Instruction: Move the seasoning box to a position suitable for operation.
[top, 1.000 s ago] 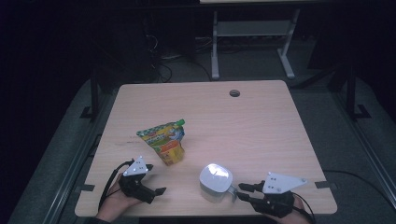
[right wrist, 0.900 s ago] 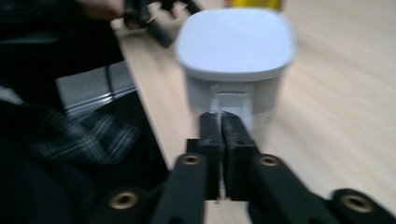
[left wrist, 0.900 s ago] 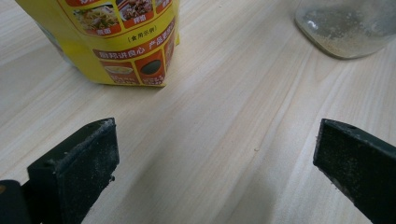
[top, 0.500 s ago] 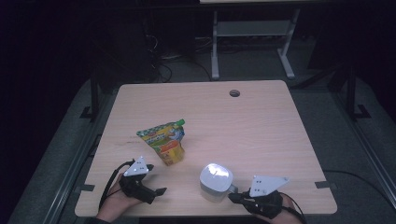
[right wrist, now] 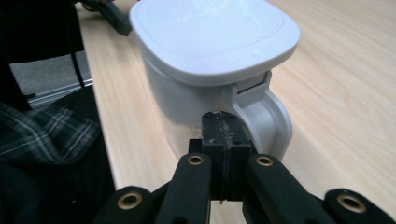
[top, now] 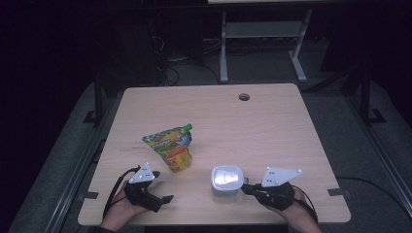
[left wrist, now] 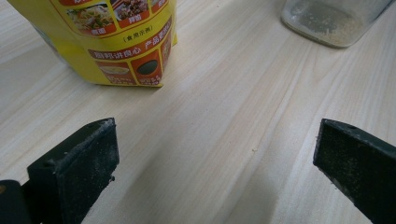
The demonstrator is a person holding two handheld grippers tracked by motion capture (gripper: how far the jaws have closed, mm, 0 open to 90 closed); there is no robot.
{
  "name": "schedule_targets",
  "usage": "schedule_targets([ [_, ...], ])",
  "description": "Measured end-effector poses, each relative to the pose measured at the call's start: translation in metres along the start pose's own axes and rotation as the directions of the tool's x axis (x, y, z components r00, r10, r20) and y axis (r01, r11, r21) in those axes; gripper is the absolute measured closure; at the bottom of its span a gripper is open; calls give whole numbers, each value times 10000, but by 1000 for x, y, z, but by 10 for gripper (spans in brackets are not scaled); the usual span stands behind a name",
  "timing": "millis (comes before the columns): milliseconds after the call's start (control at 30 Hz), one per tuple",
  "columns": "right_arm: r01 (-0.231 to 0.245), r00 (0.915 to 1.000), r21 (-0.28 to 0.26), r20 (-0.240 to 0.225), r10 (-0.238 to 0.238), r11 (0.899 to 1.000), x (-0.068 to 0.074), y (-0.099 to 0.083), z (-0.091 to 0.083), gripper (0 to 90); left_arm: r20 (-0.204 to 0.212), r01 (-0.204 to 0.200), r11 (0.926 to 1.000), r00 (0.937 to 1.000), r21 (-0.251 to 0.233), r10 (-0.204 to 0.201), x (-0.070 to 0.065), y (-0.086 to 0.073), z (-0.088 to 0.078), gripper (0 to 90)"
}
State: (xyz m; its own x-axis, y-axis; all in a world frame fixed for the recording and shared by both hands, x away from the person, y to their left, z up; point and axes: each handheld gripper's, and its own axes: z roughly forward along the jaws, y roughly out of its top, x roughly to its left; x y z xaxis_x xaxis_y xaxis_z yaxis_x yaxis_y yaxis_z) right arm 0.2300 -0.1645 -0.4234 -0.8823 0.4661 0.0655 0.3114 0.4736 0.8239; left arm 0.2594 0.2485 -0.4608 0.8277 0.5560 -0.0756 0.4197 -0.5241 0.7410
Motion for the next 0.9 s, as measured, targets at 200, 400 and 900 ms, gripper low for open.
schedule_targets([
  [200, -31, 9998, -97, 199, 33, 9999, -13, 3, 3, 900, 2, -12, 10000, 10000, 1, 12, 0, 0, 0, 0],
  [400, -76, 9997, -214, 228, 81, 9997, -23, 4, 5, 900, 44, -4, 10000, 10000, -14, 4, 0, 0, 0, 0],
  [900, -263, 9987, -693, 426, 293, 9972, -22, -6, -20, 861, 180, -5, 9998, 9998, -205, 8, -4, 1, -4, 0],
])
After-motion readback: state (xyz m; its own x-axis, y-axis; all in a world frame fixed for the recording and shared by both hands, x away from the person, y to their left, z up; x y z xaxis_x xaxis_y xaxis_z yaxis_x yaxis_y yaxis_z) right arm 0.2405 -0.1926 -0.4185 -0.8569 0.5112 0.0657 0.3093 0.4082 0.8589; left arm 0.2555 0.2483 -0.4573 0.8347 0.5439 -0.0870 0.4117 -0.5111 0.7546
